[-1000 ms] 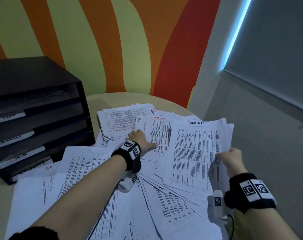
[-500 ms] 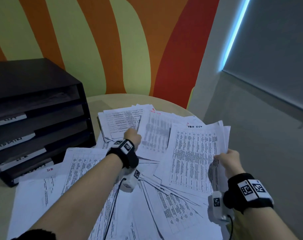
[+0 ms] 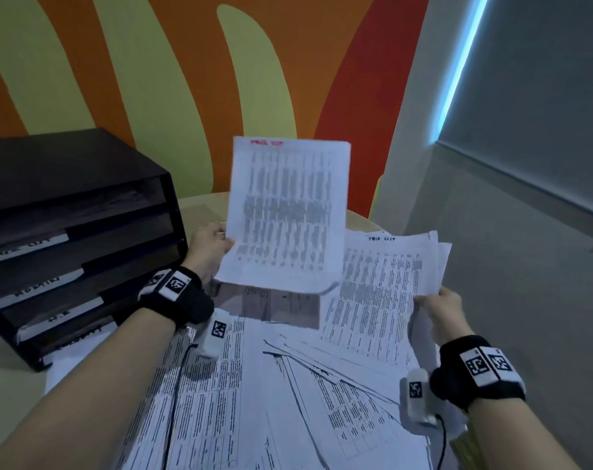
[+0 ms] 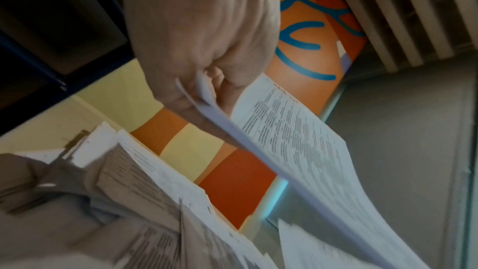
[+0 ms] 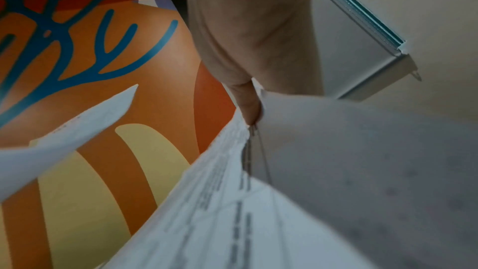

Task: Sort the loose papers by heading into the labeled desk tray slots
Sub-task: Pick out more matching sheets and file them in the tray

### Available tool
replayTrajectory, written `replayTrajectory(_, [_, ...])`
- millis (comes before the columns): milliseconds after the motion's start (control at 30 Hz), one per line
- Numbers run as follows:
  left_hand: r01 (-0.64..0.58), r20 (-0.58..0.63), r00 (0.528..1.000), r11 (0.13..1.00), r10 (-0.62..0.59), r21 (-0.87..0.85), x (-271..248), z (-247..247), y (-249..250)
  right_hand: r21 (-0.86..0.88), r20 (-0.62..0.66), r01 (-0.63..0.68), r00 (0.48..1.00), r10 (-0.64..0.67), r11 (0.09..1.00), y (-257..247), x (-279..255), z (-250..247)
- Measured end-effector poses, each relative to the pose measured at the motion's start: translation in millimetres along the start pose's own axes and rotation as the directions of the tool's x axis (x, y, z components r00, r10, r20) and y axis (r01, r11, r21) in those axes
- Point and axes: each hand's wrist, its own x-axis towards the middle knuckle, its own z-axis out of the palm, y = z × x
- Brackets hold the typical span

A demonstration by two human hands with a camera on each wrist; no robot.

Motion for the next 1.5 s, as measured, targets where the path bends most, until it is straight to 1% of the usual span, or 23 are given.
replayTrajectory(67, [0.052,0.079,0.995,0.997,-0.057,0.053,-11,15,-2,0.056,0.071,0.017,0.997,-0.021,0.998,-5,-6,4])
replayTrajectory(133, [0.084,0.120,0.988,0.992,-0.095,0.091,-23,32,-7,0.112,0.127,0.029,0.991,-0.043,0.993,-9,-10,9])
replayTrajectory(233, [0.059,0.156,0.983,0.967,-0.100,0.249,-33,55,-20,0.193,0.169,0.050,0.982,-0.083,0.980,-16,-17,16])
replayTrajectory(267, [0.063,0.177,0.978,0.962,-0.113,0.265,-35,61,-22,0.210,0.182,0.062,0.978,-0.102,0.976,-19,-19,18])
replayTrajectory(333, [0.071,0.214,0.968,0.960,-0.132,0.271,-42,70,-20,0.234,0.195,0.088,0.971,-0.136,0.968,-24,-26,20])
replayTrajectory(400, [0.081,0.225,0.963,0.959,-0.145,0.271,-45,78,-20,0.289,0.167,0.093,0.975,-0.146,0.953,-24,-27,22])
replayTrajectory(500, [0.078,0.169,0.979,0.974,-0.115,0.211,-53,90,-16,0.436,0.179,0.051,0.973,-0.143,0.898,-23,-26,22])
replayTrajectory(567, [0.070,0.173,0.979,0.977,-0.106,0.201,-52,97,-18,0.400,0.138,0.112,0.974,-0.180,0.910,-24,-28,25])
replayTrajectory(667, [0.108,0.181,0.973,0.978,-0.141,0.176,-53,106,-26,0.186,0.109,0.205,0.968,-0.227,0.961,-21,-24,23])
replayTrajectory(733, [0.146,0.140,0.976,0.978,-0.167,0.146,-50,107,-28,0.059,0.085,0.204,0.974,-0.209,0.977,-14,-17,19])
replayTrajectory(767, [0.142,0.110,0.980,0.965,-0.169,0.219,-46,105,-27,0.022,0.068,0.193,0.979,-0.194,0.981,-12,-14,15])
replayTrajectory(800, [0.134,0.082,0.981,0.923,-0.174,0.360,-41,102,-26,-0.003,0.049,0.175,0.983,-0.175,0.985,-10,-12,11])
replayTrajectory(867, [0.143,0.047,0.975,0.779,-0.216,0.611,-29,93,-25,-0.026,0.019,0.152,0.988,-0.151,0.988,-6,-7,2])
replayTrajectory(900, [0.144,0.043,0.970,0.709,-0.239,0.690,-25,91,-26,-0.030,0.006,0.143,0.990,-0.143,0.989,-3,-3,-2])
replayTrajectory(933, [0.146,0.047,0.962,0.655,-0.269,0.742,-22,92,-29,-0.032,-0.008,0.128,0.992,-0.128,0.991,-1,-1,-5])
replayTrajectory(1000, [0.148,0.059,0.945,0.582,-0.322,0.799,-19,98,-35,-0.028,-0.034,0.093,0.995,-0.094,0.995,4,4,-10])
replayTrajectory(1067, [0.172,0.048,0.933,0.558,-0.357,0.812,-15,105,-40,-0.027,-0.051,0.069,0.996,-0.071,0.997,7,7,-13])
replayTrajectory(1133, [0.164,0.066,0.934,0.584,-0.352,0.795,-12,108,-40,-0.035,-0.053,0.058,0.997,-0.060,0.998,7,8,-14])
replayTrajectory(1200, [0.114,0.108,0.951,0.652,-0.290,0.750,-8,107,-44,-0.047,-0.057,0.056,0.997,-0.058,0.997,8,8,-15])
replayTrajectory(1267, [0.094,0.101,0.972,0.747,-0.211,0.659,-7,104,-44,-0.050,-0.058,0.050,0.997,-0.053,0.998,8,9,-17])
replayTrajectory(1333, [0.087,0.009,0.994,0.869,-0.105,0.487,-4,97,-42,-0.058,-0.061,0.041,0.997,-0.044,0.997,9,10,-18])
replayTrajectory(1400, [0.067,-0.113,0.993,0.965,-0.039,0.254,3,83,-36,-0.050,-0.058,0.044,0.997,-0.047,0.998,11,11,-19])
replayTrajectory(1500, [0.014,-0.224,0.974,0.999,-0.007,0.030,19,52,-21,-0.045,-0.053,0.048,0.997,-0.050,0.998,11,9,-19])
